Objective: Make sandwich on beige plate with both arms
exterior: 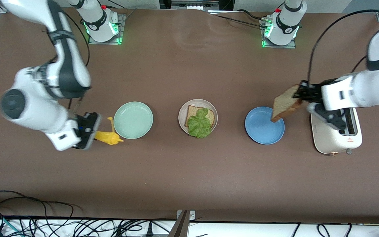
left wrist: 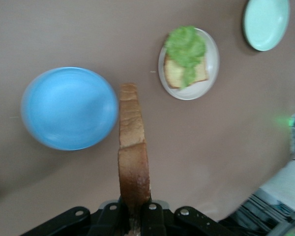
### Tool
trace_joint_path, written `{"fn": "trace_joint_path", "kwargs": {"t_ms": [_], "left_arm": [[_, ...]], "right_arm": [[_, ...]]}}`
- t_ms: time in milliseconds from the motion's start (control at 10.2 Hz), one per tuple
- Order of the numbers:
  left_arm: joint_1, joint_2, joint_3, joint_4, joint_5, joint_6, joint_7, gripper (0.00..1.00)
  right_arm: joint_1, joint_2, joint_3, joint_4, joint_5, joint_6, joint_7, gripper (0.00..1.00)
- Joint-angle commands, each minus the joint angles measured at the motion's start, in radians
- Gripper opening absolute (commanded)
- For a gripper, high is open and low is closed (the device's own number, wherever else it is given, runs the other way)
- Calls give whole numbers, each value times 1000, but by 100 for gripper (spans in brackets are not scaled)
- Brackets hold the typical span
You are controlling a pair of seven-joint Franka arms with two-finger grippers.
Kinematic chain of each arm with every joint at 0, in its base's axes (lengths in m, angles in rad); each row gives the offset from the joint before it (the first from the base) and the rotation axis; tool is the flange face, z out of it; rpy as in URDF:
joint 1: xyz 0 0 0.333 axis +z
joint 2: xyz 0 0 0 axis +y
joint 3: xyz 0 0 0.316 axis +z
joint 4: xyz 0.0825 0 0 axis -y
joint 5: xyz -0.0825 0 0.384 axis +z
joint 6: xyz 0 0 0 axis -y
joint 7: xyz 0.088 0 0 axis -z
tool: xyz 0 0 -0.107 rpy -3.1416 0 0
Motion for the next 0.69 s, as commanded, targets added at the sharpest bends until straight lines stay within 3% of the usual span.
{"fn": "trace_joint_path", "kwargs": {"t_ms": [0, 197, 394, 492, 591], "left_arm": [[-47, 107, 5, 21, -226, 4, -46, 0], [-72, 197, 5, 18, -429, 102, -29, 0], [-123, 271, 5, 18, -542, 142, 6, 0], [-168, 284, 5, 6, -537, 203, 32, 0], [-200, 311, 5, -6, -537, 269, 76, 0]], "right_arm": [[-171, -24, 24, -82, 234, -70, -265, 0], [-297, -11, 22, -222, 505, -80, -573, 0], [-389, 18, 22, -284, 579, -131, -755, 0], [-442, 63, 21, -327, 701, -217, -833, 0], [-469, 93, 21, -358, 754, -248, -920, 0]]}}
